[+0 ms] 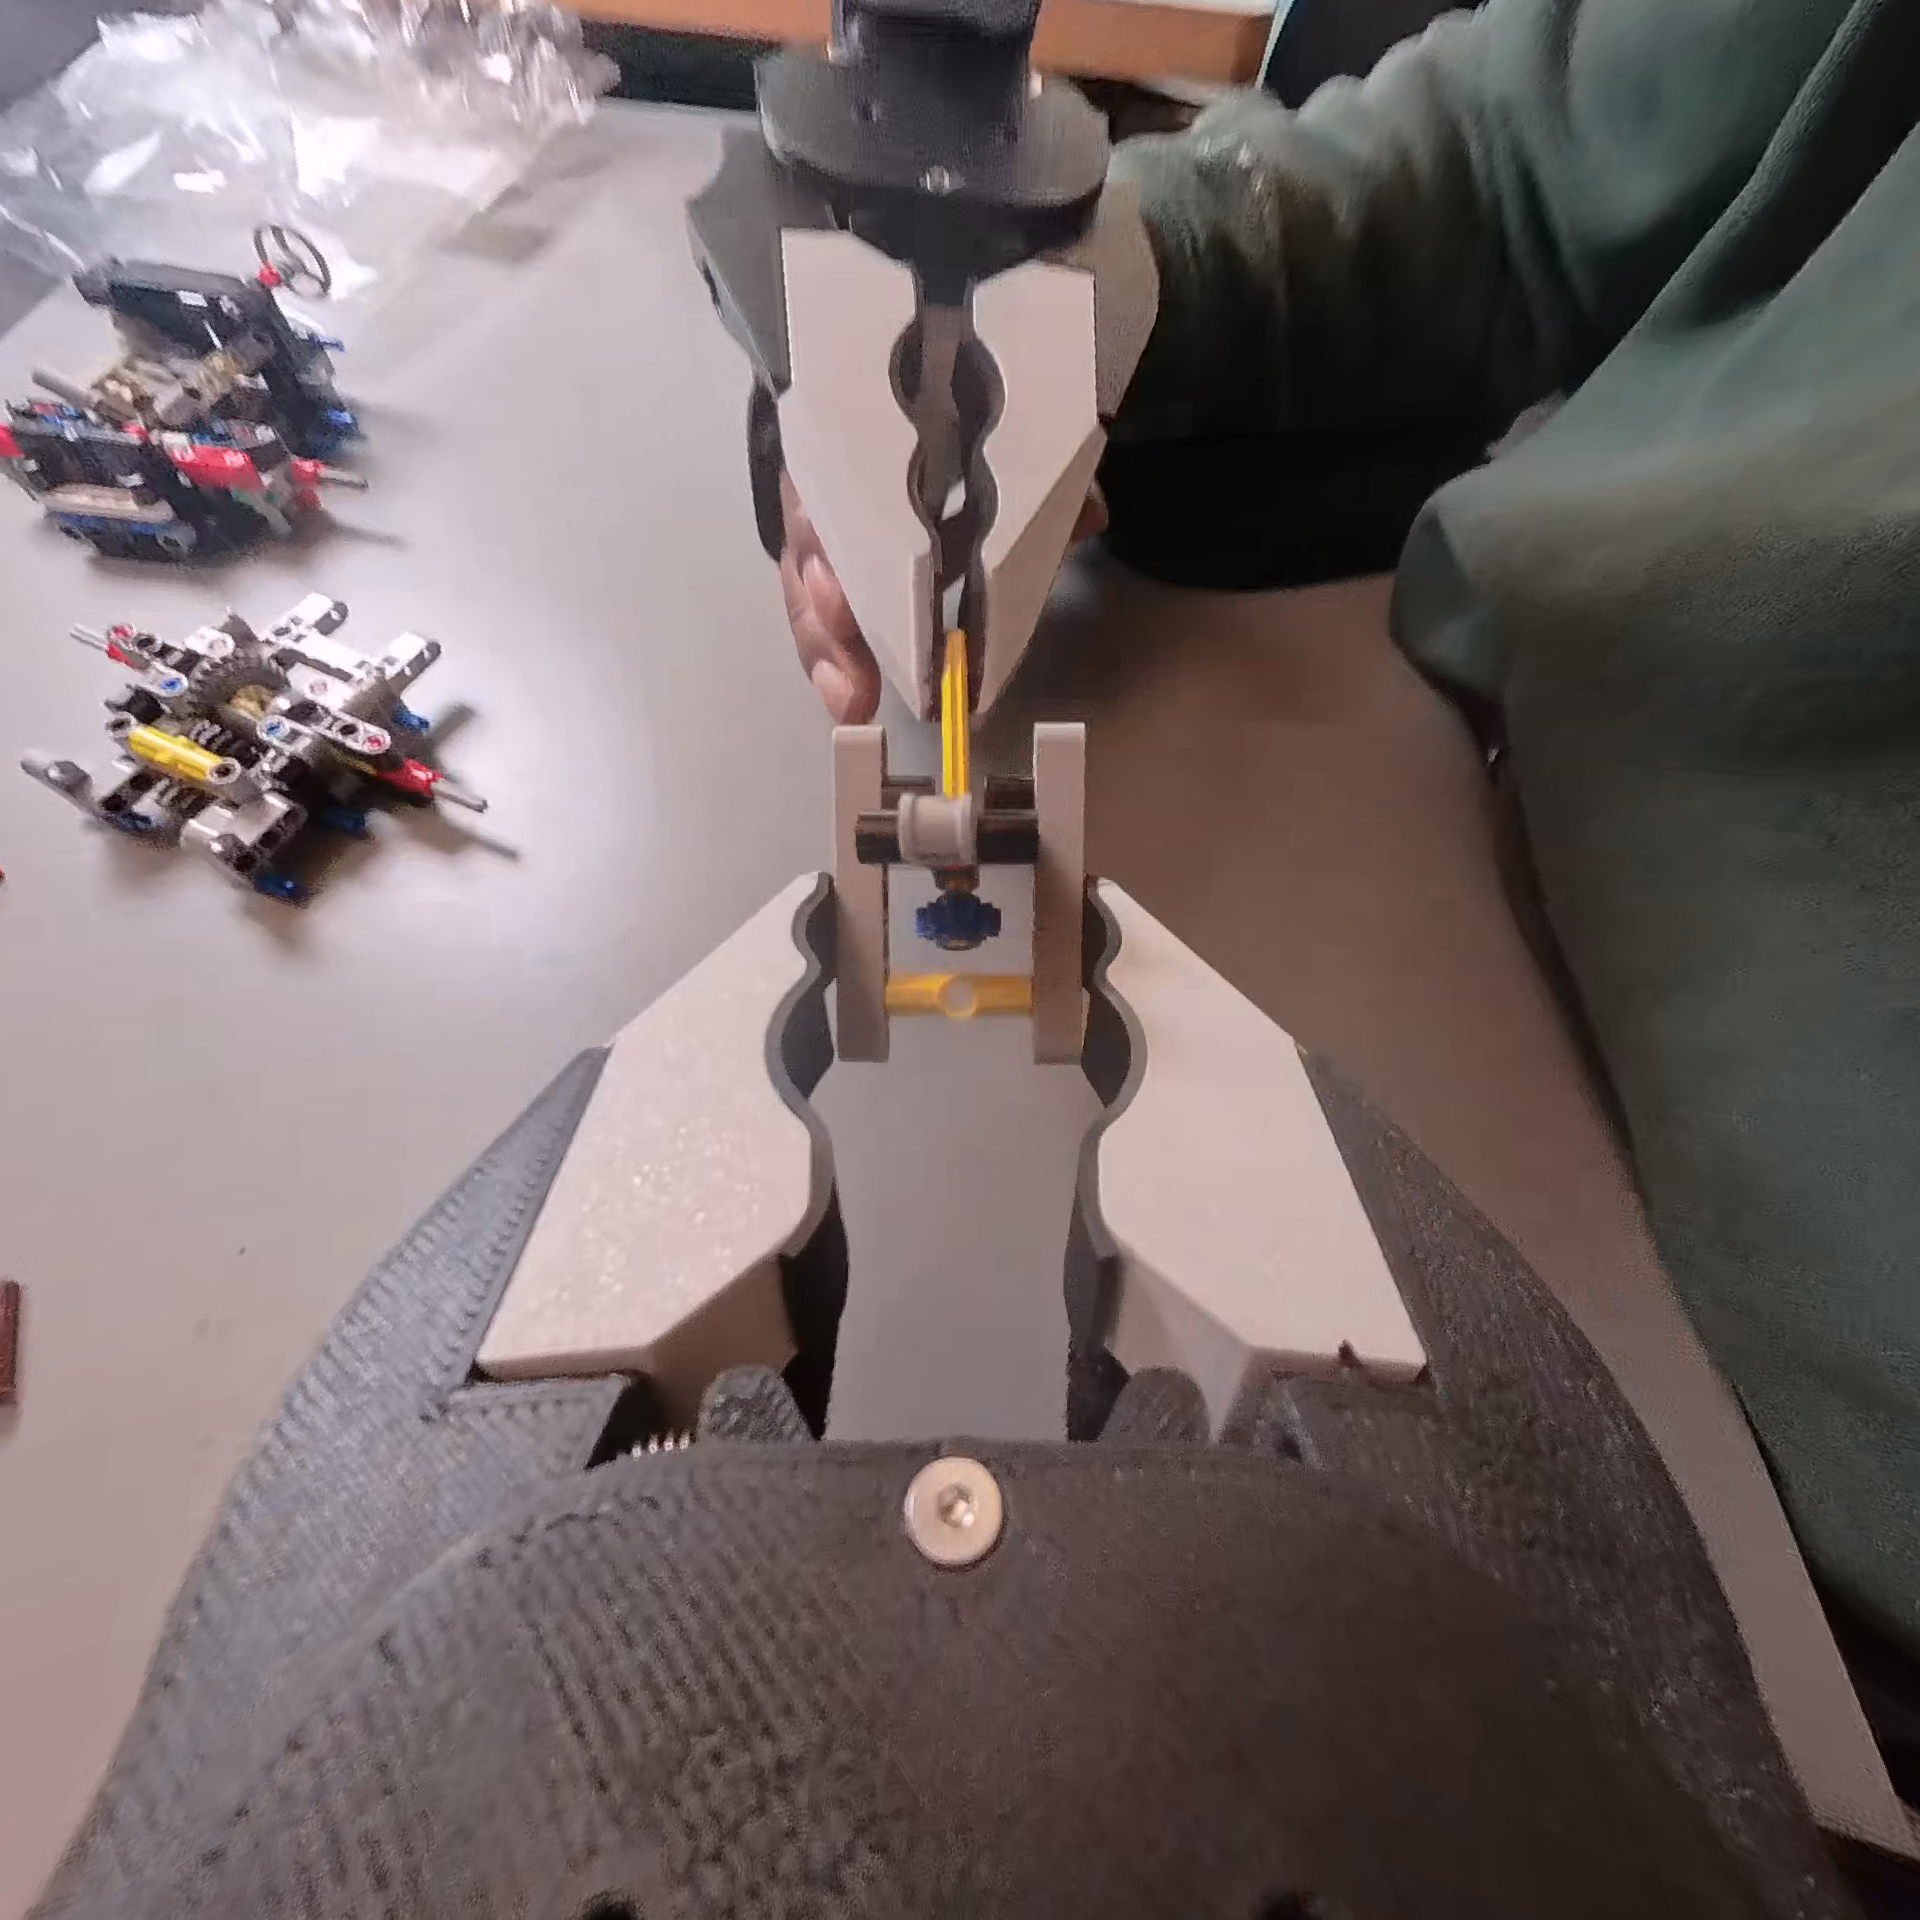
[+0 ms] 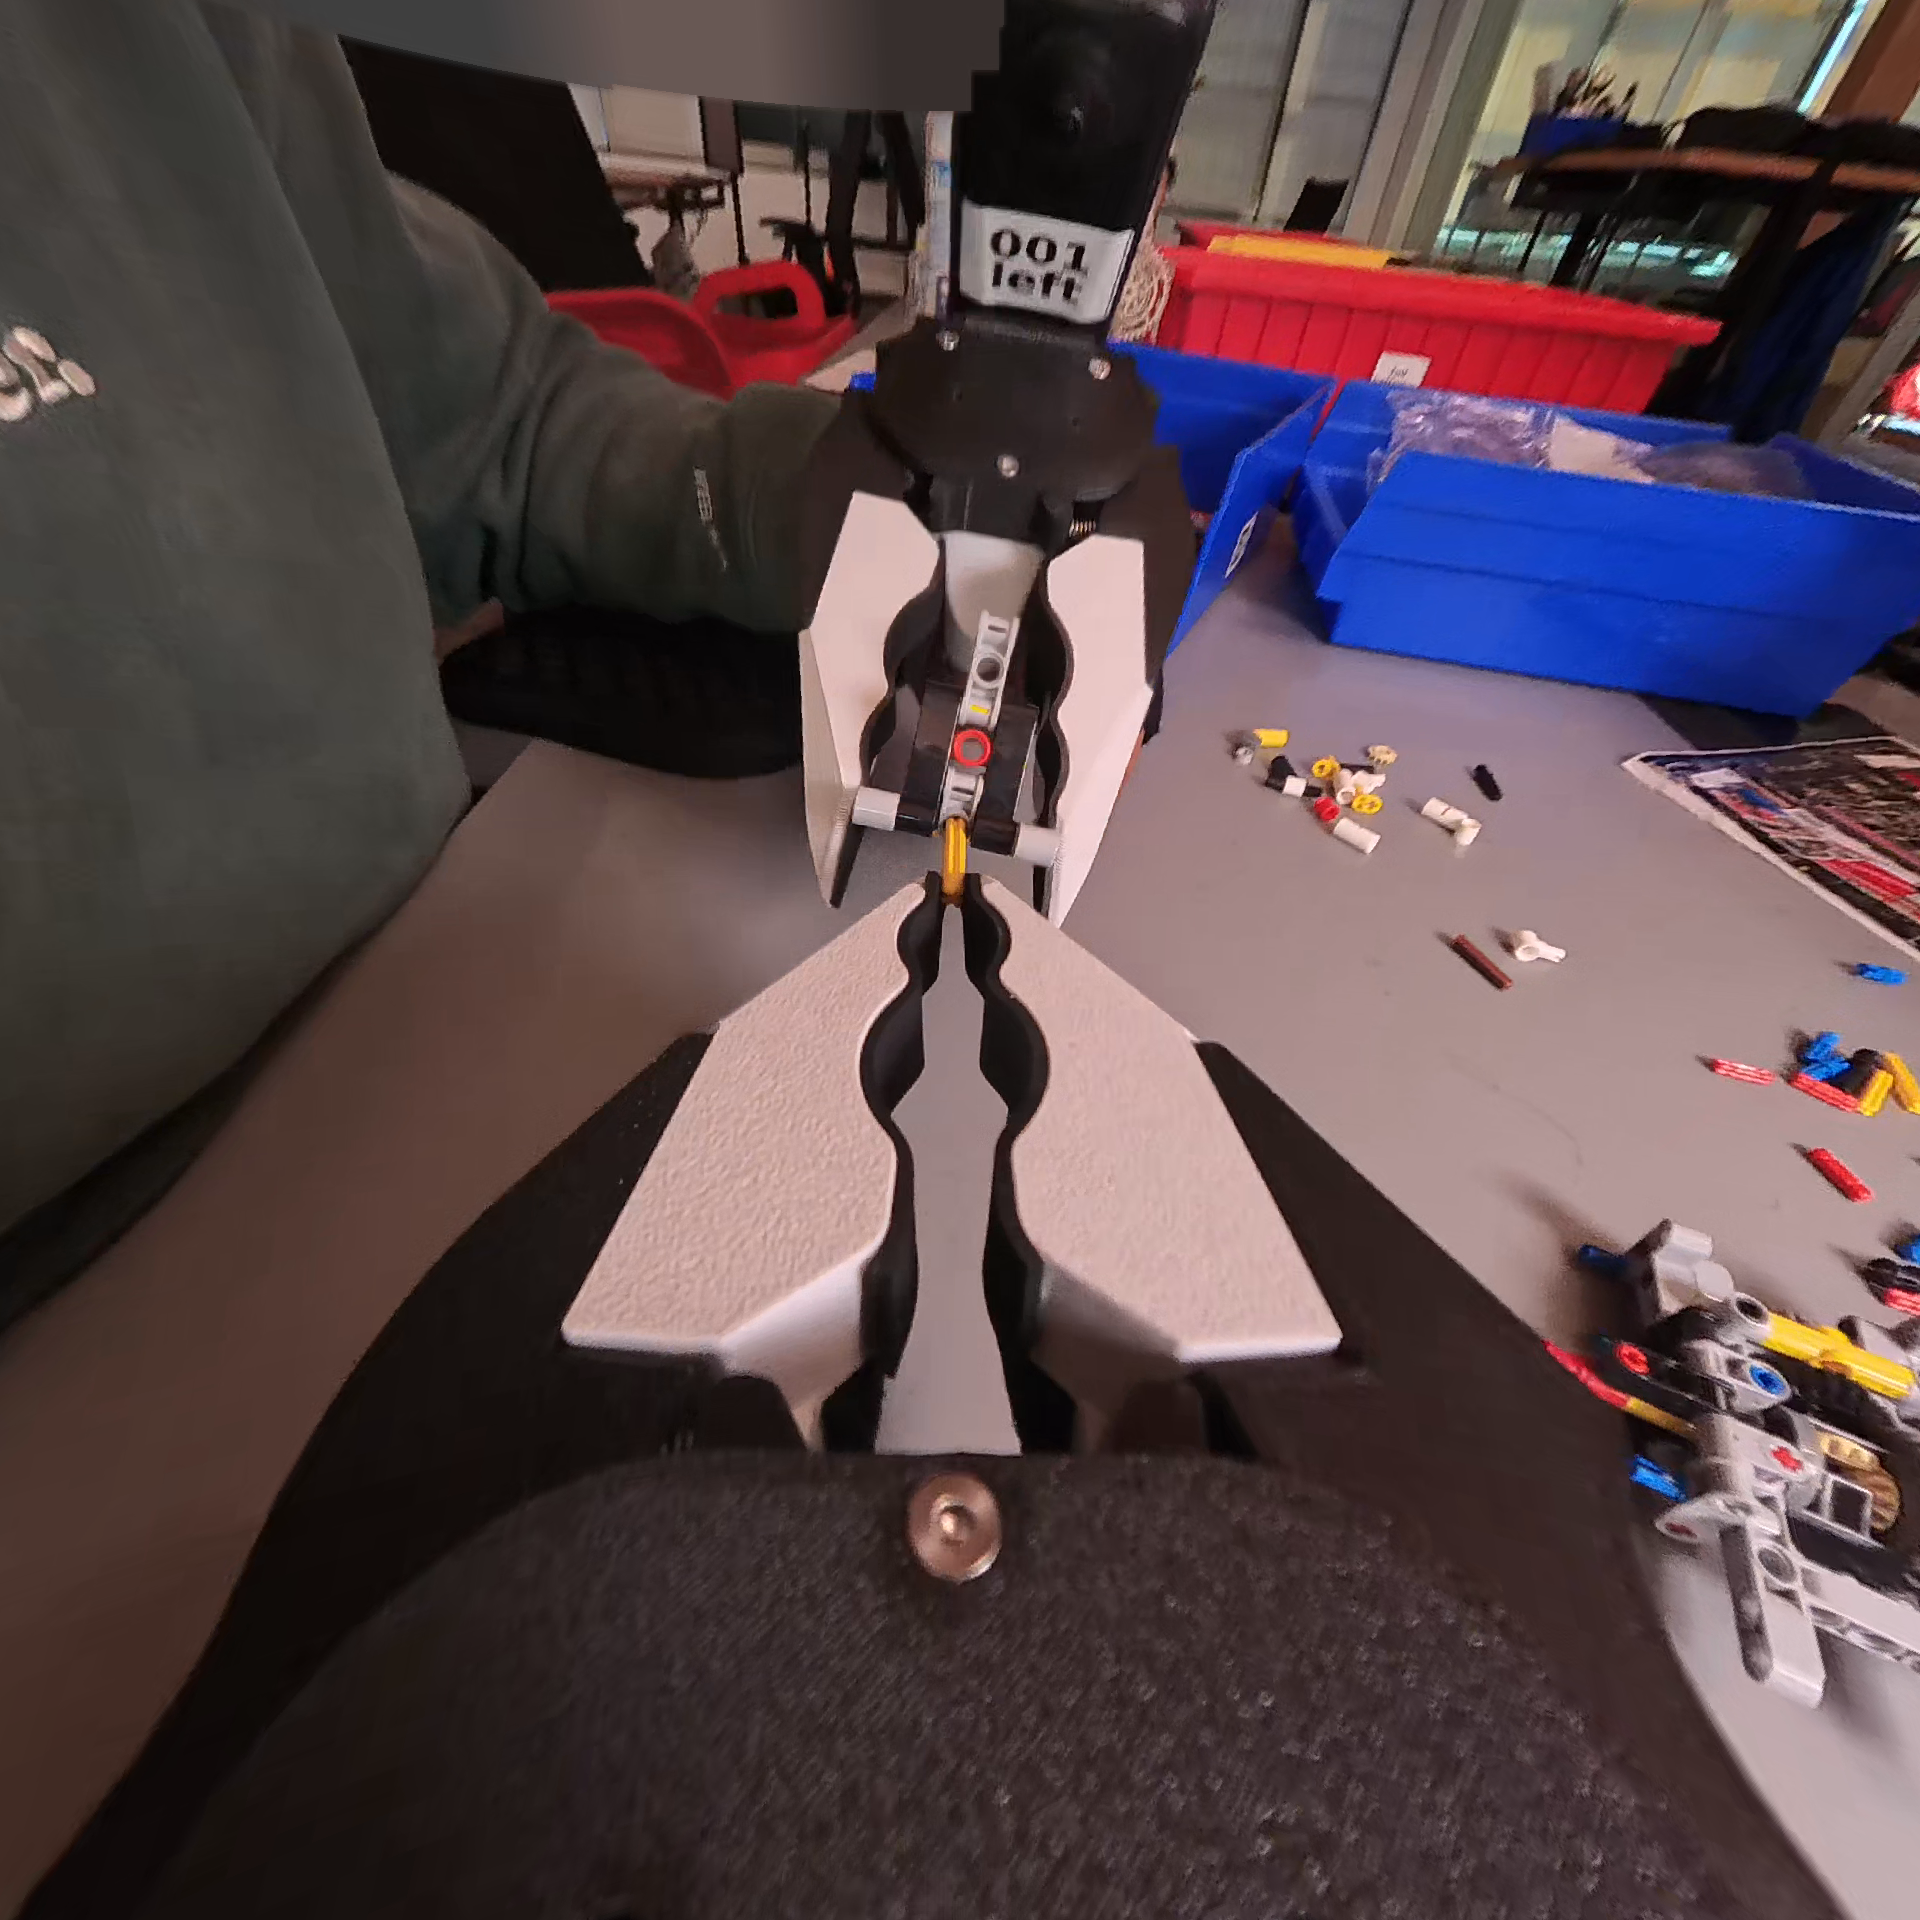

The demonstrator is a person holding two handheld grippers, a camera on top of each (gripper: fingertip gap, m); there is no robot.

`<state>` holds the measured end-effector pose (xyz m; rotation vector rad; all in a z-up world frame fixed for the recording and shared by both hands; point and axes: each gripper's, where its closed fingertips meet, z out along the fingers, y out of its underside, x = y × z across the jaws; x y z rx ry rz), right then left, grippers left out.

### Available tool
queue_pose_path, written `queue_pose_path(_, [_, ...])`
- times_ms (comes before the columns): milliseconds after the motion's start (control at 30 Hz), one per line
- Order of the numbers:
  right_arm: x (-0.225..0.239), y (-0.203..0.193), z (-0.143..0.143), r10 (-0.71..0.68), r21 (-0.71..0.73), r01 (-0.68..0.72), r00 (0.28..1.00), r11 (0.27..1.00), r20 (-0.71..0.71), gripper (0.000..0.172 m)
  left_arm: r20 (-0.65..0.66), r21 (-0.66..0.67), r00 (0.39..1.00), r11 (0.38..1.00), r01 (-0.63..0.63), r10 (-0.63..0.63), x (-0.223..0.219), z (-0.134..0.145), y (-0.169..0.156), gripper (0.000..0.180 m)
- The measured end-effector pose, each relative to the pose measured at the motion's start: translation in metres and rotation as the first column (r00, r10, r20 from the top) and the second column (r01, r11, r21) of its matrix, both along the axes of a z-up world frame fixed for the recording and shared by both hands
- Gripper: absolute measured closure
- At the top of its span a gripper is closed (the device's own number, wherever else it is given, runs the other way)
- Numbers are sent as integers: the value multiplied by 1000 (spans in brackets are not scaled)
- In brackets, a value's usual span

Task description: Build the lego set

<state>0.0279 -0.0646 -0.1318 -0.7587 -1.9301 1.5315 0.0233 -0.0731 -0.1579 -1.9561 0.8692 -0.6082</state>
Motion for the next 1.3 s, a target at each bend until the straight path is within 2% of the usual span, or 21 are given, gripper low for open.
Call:
queue_pose_path(167, [0, 0, -27, 15, 160, -35, 991, 986, 130, 170, -188, -105, 982, 994, -17, -3, -6, -27, -5, 135])
queue_pose_path(433, [-1, 2, -68, -47, 363, -56, 962, 930, 268, 170, -337, -222, 941, 973, -57, -22, -12, -56, -10, 135])
queue_pose_path(767, [-2, 11, -59, -99, 376, 7, 969, 926, 226, 170, -373, -274, 928, 957, -92, -18, -12, -65, 0, 135])
queue_pose_path(1067, [5, 17, -40, -127, 363, 56, 977, 930, 173, 170, -426, -295, 904, 948, -117, -21, -2, -65, 10, 135])
queue_pose_path(1300, [12, 25, -46, -142, 345, 68, 971, 936, 194, 169, -385, -286, 923, 953, -102, -17, 5, -65, 14, 135])
